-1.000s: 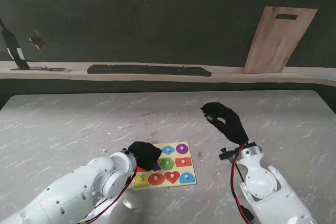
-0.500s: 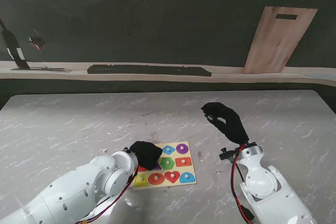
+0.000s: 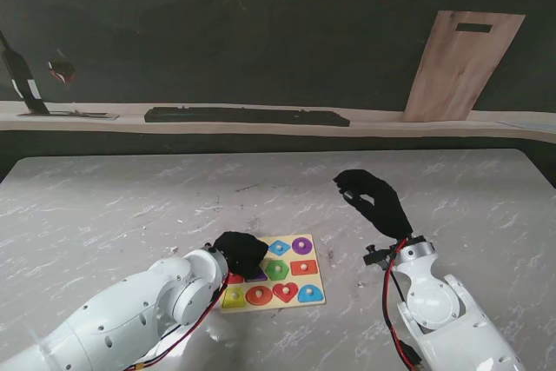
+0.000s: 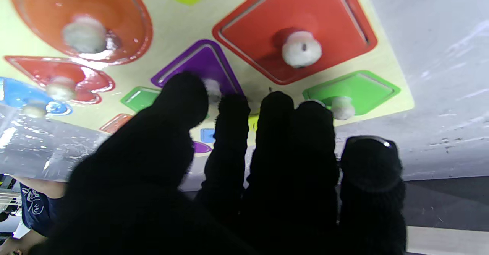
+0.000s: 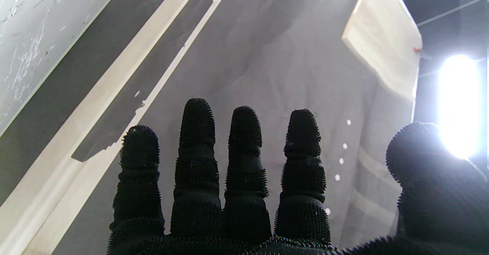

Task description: Fit puzzle pieces into a puzzle board

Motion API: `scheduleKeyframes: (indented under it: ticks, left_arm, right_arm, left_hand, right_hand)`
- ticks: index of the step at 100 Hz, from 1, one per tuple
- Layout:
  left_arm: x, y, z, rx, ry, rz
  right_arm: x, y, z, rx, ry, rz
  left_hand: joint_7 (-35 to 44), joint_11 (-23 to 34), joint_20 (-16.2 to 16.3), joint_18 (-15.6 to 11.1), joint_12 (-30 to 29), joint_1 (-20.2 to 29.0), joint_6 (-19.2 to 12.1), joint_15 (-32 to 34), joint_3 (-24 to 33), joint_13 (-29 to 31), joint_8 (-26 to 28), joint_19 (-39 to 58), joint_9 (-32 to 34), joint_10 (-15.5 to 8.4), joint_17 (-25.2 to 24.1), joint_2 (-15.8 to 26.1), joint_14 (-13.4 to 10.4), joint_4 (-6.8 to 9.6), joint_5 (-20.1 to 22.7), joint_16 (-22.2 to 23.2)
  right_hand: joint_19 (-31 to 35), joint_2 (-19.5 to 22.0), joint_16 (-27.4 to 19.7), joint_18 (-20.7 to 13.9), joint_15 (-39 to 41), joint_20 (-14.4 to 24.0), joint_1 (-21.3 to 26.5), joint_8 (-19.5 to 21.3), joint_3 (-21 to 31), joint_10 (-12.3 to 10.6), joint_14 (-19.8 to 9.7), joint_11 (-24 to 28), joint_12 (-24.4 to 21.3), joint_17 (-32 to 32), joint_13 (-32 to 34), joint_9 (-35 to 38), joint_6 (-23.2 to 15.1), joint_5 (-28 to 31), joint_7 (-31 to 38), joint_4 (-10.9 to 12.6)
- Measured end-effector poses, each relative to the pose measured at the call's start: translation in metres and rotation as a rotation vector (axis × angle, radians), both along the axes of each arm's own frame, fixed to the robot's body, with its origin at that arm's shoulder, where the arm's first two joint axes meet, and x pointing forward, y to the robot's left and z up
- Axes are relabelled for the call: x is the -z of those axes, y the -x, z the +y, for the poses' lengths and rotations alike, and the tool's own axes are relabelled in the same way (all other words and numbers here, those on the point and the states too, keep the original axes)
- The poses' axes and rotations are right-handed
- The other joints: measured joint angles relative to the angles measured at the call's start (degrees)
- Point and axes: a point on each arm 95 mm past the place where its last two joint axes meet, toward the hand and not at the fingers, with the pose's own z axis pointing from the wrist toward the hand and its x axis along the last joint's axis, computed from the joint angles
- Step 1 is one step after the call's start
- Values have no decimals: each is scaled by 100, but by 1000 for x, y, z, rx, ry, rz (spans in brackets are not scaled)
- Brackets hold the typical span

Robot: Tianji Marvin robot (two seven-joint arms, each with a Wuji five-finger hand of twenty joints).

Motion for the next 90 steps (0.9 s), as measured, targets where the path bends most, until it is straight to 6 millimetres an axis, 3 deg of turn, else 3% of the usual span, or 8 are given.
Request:
scheduleKeyframes:
  ticks: [27,45,78,90]
  left_arm:
    - [2,0,3,-25,25,-29]
    - [2,1,4,-33,31,-39]
    - [2,2,4,-27,23,-37]
    - [2,2,4,-25,19,-36]
  right_arm:
    - [0,0,0,0,0,0]
    - [0,0,0,0,-1,0]
    - [0,0,0,0,-1,-1]
    - [0,0,0,1,0,-1]
  left_hand:
    - [-516,9,0,0,-109,-63,86,0,-727,-5,-4,0,-119,76,-38,601,23,0,-2,0]
    - [-630,10,0,0,-110,-79,88,0,-915,-5,-49,0,-130,81,-57,709,38,0,-2,0]
    - [-648,10,0,0,-111,-72,188,0,-902,-18,-51,0,-186,84,-70,713,41,1,-65,0]
    - [-621,10,0,0,-111,-60,230,0,-673,-18,94,0,-188,84,-74,320,41,2,-124,0]
  right_hand:
    - [0,0,0,0,0,0,0,0,0,0,0,0,0,0,0,0,0,0,0,0]
    - [0,0,0,0,0,0,0,0,0,0,0,0,0,0,0,0,0,0,0,0]
    - [0,0,0,0,0,0,0,0,0,0,0,0,0,0,0,0,0,0,0,0]
    - [0,0,0,0,0,0,0,0,0,0,0,0,0,0,0,0,0,0,0,0]
